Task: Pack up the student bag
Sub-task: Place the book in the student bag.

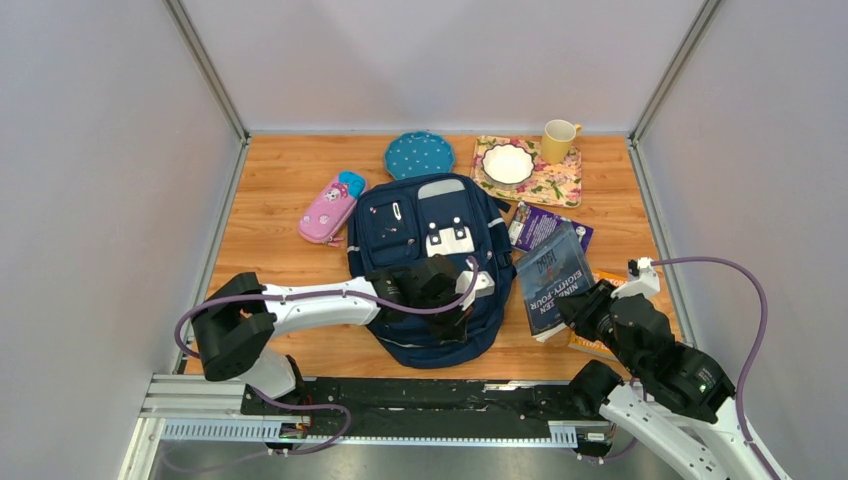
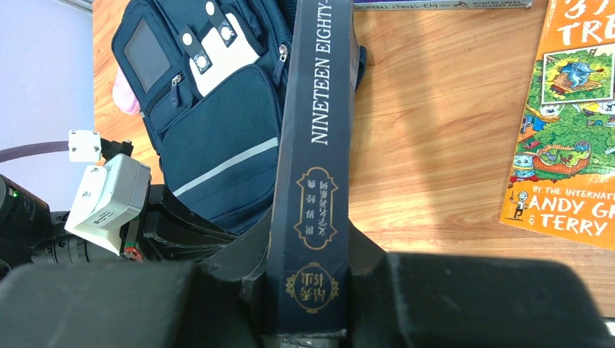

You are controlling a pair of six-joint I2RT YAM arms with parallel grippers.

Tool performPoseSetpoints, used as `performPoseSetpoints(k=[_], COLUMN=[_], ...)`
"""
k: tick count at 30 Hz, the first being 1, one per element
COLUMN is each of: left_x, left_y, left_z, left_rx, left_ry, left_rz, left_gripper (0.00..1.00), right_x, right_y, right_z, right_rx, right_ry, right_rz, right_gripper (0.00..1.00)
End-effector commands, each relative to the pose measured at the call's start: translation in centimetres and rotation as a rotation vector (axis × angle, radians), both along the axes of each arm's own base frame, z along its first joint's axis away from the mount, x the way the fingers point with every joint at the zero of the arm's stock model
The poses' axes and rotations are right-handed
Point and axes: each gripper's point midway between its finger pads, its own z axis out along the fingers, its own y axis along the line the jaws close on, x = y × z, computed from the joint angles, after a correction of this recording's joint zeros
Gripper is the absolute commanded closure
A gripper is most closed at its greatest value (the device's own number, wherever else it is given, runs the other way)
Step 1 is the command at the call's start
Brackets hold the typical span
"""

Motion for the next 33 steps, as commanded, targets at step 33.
performPoseSetpoints(k=[33], left_x=[6.2], left_y=[-0.2], left_z=[12.7], left_rx=[-0.221], left_ry=[-0.306], left_rz=[0.203], left_gripper=[1.0], right_x=[1.2], right_y=[0.3], right_z=[5.2], right_rx=[0.124], right_ry=[-0.154], right_rz=[-0.03], right_gripper=[1.0])
